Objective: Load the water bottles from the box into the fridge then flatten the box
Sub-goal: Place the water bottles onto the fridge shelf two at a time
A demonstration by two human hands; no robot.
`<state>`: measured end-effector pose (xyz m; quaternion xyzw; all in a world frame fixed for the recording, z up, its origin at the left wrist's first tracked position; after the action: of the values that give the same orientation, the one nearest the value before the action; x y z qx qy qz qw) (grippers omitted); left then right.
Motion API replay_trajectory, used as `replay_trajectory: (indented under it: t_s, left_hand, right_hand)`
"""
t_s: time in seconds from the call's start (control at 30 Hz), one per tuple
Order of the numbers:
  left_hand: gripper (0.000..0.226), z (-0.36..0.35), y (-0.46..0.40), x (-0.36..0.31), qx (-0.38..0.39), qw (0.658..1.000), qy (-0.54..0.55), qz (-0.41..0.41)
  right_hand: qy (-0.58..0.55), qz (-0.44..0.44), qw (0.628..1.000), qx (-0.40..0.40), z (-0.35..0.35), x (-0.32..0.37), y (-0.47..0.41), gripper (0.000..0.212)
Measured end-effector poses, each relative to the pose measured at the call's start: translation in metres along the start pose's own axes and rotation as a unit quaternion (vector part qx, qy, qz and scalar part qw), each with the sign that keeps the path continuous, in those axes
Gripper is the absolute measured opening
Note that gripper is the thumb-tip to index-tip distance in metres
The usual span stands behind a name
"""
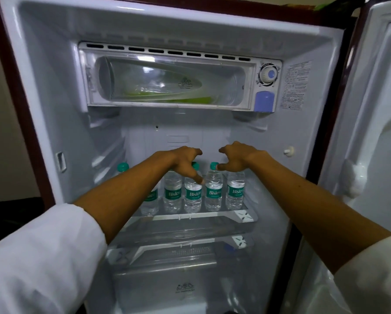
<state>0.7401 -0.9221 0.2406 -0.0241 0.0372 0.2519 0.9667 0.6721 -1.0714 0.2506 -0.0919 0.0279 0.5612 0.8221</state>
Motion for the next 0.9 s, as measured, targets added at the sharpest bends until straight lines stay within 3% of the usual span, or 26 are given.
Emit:
replay_trajectory:
  t_s: [0.33, 0.43, 0.67, 0.8, 0.9]
  left_hand:
    - [0.113, 0.001, 0.004, 0.042, -0.024, 1.000, 0.010, -0.006]
    - [0.118, -0.005, 0.004, 0.050, -0.014, 0.999, 0.032, 0.000]
    - [0.122, 0.023, 0.035, 0.039, -0.019, 0.999, -0.037, -0.010]
    - [0.126, 0.048, 0.073, 0.019, -0.023, 0.999, -0.020, 0.045]
    - [0.130, 0.060, 0.117, -0.004, -0.007, 0.996, 0.004, 0.092]
  right_hand:
    - [-0.042, 0.016, 0.998, -0.050, 0.008, 0.018, -0.015, 0.082]
    - [-0.048, 0.027, 0.998, -0.031, 0.004, 0.027, -0.021, 0.081]
    - [-0.085, 0.054, 0.995, 0.011, 0.016, 0.046, -0.014, 0.074]
    - [-0.046, 0.096, 0.994, 0.019, 0.033, 0.059, 0.014, 0.082]
    - [-0.003, 0.121, 0.991, 0.062, 0.045, 0.070, 0.051, 0.077]
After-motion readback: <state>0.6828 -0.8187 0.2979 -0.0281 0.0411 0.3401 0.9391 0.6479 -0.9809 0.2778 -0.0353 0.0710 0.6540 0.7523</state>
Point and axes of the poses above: each hand's wrist, its own y-axis away from the middle knuckle, its own z-axis out of the back of the hand, x = y × z, the point moved 5 cm from there along -y, towards the middle knuckle, and after that the axes turned 7 degrees about -z, right-handed, at the moved point
